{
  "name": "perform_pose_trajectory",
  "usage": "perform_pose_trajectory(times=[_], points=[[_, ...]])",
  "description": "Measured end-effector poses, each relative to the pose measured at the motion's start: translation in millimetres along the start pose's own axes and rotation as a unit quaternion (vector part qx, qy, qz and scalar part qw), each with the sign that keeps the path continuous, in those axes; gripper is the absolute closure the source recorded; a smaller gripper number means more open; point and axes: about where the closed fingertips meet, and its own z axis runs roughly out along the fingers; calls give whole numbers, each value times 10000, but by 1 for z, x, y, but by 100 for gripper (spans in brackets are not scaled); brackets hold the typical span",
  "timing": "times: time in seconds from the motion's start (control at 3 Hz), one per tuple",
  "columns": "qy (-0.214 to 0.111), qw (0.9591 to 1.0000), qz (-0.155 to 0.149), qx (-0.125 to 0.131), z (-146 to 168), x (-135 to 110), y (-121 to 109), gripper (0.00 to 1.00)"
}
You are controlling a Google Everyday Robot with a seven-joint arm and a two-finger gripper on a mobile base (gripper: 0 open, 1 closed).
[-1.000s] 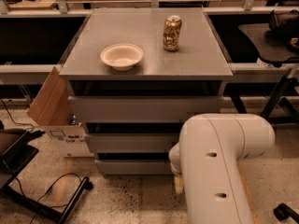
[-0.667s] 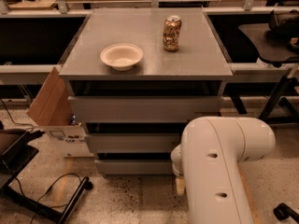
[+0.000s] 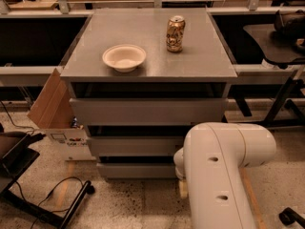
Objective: Open bottom drawer
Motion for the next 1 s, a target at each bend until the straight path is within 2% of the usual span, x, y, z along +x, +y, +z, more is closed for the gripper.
perform_pose_trajectory(times=[0.67, 1.0], points=[[-80, 9999, -70, 55, 21, -4, -14, 0], [-203, 9996, -28, 181, 39, -6, -26, 0]])
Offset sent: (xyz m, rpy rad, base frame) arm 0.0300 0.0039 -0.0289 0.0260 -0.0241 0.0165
